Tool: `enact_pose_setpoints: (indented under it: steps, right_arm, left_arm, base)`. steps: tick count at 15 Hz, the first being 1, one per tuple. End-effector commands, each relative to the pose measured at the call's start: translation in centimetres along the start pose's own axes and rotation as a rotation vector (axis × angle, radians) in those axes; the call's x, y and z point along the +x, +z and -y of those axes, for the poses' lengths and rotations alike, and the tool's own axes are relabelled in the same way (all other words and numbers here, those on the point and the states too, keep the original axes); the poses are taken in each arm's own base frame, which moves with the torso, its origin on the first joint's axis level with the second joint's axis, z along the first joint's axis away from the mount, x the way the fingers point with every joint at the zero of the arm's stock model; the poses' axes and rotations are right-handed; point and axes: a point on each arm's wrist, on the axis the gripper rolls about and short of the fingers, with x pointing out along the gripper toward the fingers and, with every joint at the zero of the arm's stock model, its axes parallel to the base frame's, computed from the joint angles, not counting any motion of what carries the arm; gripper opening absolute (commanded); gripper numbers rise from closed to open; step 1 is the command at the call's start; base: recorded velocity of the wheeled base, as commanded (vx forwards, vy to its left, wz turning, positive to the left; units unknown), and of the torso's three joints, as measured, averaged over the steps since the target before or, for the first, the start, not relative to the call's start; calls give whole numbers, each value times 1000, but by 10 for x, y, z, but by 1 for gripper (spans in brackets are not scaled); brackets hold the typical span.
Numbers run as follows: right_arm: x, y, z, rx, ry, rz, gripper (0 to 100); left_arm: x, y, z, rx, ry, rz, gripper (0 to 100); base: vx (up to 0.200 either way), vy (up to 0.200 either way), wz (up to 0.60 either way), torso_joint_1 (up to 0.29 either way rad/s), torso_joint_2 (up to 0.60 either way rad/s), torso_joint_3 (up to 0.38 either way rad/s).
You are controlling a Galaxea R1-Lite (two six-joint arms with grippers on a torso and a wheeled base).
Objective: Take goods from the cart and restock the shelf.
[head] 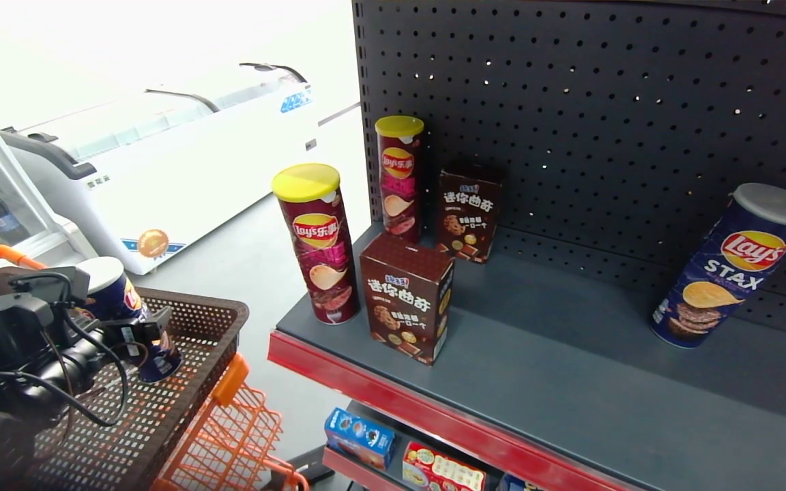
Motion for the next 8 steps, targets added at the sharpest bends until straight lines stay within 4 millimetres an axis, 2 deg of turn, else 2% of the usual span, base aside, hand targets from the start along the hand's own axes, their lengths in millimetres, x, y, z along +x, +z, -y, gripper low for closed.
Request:
enact_pose_setpoints:
  steps: [1, 5, 6, 8]
  right_arm:
    - [0, 0, 0, 0, 1, -1, 100]
    - [0, 0, 0, 0, 1, -1, 100]
    - [0, 0, 0, 0, 1, -1, 100]
    - [0, 0, 0, 0, 1, -1, 100]
  left_arm:
    - [12, -9, 1, 0, -4, -24, 100]
    - [31, -11, 1, 3, -5, 11, 100]
    - [35, -10, 1, 3, -5, 21, 0]
    - [38, -7, 3, 16, -11, 35, 0]
  base:
    - [0, 0, 0, 0, 0, 0]
    - [0, 0, 0, 0, 0, 0]
    - [0, 0, 0, 0, 0, 0]
    - [0, 0, 0, 0, 0, 0]
